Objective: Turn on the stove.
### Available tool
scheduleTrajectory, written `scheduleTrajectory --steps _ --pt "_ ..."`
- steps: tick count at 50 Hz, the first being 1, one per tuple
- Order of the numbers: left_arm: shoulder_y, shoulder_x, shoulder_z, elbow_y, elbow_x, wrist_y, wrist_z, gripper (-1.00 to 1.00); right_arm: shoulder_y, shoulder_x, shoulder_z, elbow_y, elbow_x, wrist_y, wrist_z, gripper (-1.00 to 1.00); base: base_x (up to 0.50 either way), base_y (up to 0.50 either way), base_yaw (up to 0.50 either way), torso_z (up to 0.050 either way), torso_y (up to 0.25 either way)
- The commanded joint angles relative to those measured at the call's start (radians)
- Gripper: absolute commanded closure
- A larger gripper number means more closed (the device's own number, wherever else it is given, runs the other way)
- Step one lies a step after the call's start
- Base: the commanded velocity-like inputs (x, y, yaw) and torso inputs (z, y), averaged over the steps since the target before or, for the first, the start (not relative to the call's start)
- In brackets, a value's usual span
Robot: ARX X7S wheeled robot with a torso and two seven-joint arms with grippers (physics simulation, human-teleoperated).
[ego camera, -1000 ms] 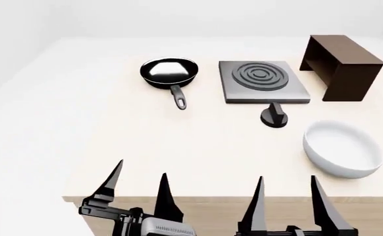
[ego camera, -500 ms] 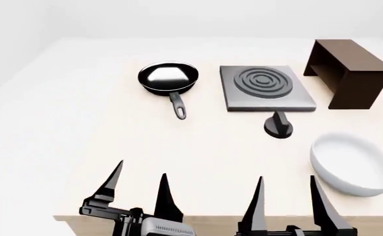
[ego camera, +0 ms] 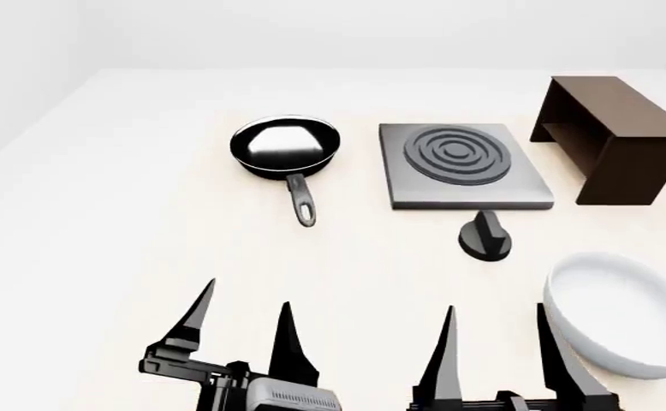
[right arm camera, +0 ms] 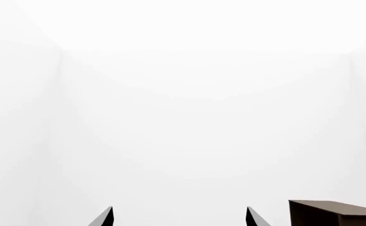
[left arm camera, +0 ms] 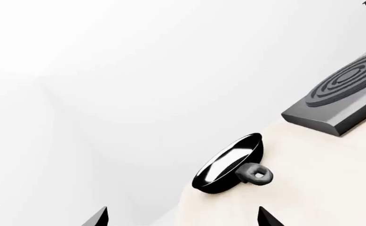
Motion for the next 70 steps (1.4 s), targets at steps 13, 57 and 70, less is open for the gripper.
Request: scheduleTrajectory --steps 13,57,70 --pt "-0.007 -0.008 0.007 -0.006 -0.016 -0.006 0.000 -1.00 -0.003 0.016 -0.015 -0.043 -0.001 0.040 0.003 -1.00 0.16 -0.05 0.00 0.000 0.000" --pt "-0.015 -0.013 0.017 0.002 -0.033 -0.038 0.002 -1.00 -0.019 0.037 -0.027 -0.150 -0.013 0.101 0.024 -1.00 0.15 -0.01 0.00 0.000 0.000" --pt "-0.016 -0.020 0.019 -0.004 -0.040 -0.026 -0.014 -1.00 -0.019 0.040 -0.033 -0.133 -0.002 0.087 0.030 -1.00 0.15 0.00 0.00 0.000 0.000"
